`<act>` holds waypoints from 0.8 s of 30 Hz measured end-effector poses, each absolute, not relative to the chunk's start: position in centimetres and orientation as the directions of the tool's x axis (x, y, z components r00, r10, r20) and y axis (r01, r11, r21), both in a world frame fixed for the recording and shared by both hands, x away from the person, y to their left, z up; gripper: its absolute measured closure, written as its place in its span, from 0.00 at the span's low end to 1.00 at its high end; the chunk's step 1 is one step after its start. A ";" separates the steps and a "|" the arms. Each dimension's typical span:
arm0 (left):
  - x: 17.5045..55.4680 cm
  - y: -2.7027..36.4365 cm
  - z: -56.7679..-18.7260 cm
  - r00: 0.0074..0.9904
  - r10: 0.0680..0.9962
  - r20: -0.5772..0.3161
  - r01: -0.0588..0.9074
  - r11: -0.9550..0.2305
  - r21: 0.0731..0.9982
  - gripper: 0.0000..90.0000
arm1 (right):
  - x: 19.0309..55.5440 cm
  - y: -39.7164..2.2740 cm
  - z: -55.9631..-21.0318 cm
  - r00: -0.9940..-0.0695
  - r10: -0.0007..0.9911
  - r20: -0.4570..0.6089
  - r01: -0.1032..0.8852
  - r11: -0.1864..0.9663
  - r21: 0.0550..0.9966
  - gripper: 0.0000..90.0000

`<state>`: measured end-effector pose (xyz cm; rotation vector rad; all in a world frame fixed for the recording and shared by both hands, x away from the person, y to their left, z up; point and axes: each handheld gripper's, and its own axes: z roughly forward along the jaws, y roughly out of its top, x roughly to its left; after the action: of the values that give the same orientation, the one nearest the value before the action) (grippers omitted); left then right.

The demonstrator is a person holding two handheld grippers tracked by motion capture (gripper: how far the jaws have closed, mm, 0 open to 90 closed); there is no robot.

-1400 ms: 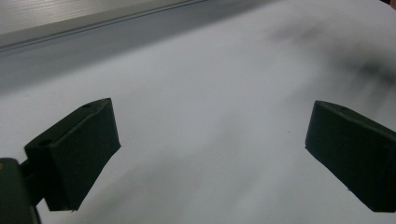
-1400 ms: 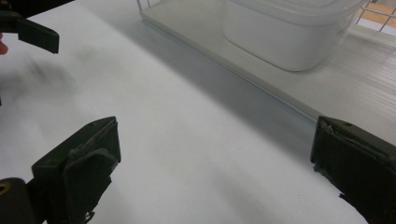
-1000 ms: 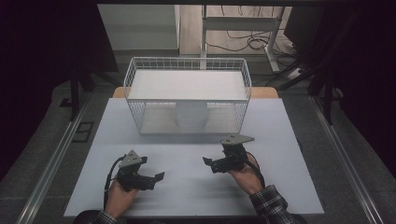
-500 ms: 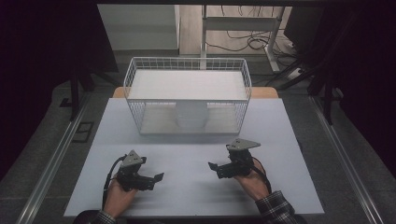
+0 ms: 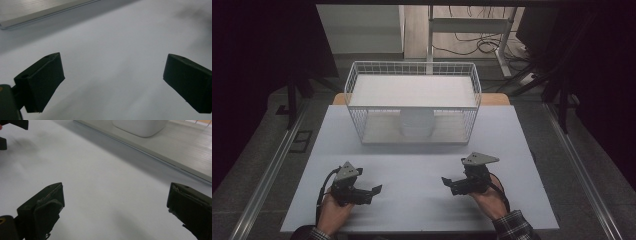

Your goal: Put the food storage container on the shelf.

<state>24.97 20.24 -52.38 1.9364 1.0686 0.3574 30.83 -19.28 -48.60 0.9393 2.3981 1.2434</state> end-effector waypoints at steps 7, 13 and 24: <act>24.4 20.9 -52.3 0.577 0.803 -0.149 0.539 -0.238 0.808 0.03 | 30.3 -20.5 -48.6 -0.733 0.679 0.042 0.429 0.414 0.803 0.01; 23.9 21.5 -52.2 0.569 0.809 -0.148 0.539 -0.231 0.810 0.02 | 29.7 -21.8 -48.5 -0.709 0.705 0.031 0.439 0.406 0.801 0.01; 22.7 22.7 -52.1 0.540 0.831 -0.132 0.529 -0.213 0.822 0.02 | 28.4 -24.3 -48.6 -0.660 0.751 0.024 0.463 0.382 0.800 0.00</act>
<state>22.70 22.67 -52.09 1.8868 1.1126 0.4276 28.44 -24.27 -48.56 1.0585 2.3026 1.1673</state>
